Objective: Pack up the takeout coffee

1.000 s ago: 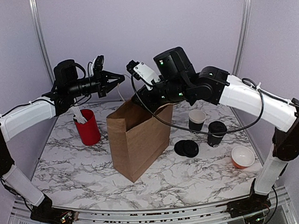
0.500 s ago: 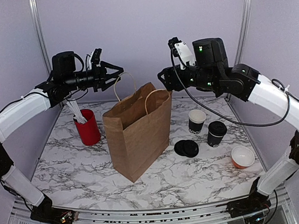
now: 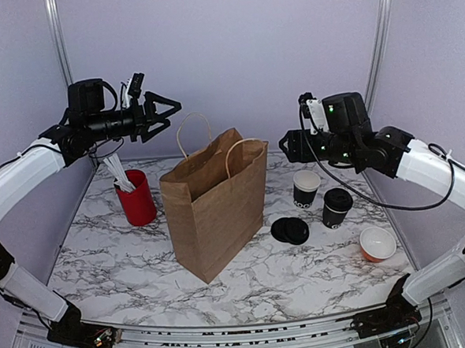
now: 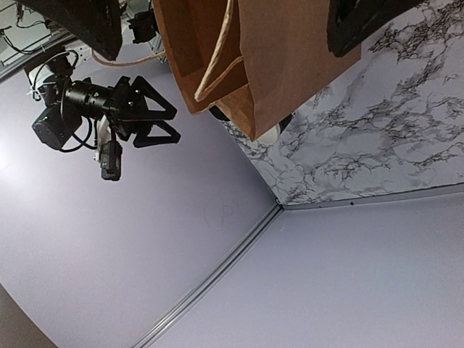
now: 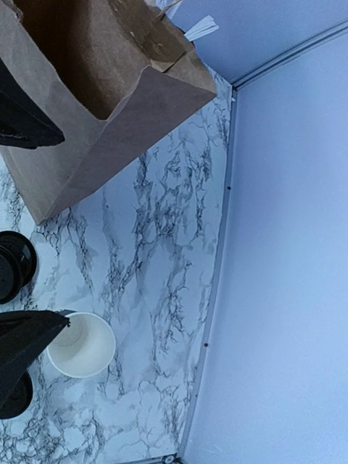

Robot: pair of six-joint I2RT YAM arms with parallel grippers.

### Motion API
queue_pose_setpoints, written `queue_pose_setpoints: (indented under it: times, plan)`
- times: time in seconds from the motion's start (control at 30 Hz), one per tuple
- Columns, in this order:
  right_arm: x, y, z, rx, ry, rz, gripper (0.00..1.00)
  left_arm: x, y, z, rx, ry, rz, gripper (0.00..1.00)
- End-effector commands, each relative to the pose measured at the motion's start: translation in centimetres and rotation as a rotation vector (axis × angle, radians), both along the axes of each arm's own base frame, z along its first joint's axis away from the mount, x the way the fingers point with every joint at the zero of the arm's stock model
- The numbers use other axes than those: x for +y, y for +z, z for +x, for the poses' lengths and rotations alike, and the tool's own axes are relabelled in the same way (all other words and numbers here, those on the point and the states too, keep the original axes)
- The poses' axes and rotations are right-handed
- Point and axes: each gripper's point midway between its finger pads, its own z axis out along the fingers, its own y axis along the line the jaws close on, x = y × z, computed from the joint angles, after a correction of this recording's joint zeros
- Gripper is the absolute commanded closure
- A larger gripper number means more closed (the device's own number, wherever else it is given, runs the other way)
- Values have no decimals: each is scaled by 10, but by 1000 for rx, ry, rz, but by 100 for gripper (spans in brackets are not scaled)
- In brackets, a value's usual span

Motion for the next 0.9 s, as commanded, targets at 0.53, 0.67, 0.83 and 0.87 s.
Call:
queue_pose_setpoints:
  times: [0.53,0.67,0.83,0.87]
  plan:
    - [10,-135,-6,285,-21,-15,48,71,-89,-12,136,296,162,15]
    - [12,-146,2,299,-50,-32,51,61,-122,-23,181,316,223,25]
    - [14,-157,15,302,-95,-44,51,59,-151,-33,208,395,280,35]
    - [16,-159,17,309,-93,-41,52,58,-157,-36,211,409,288,36]
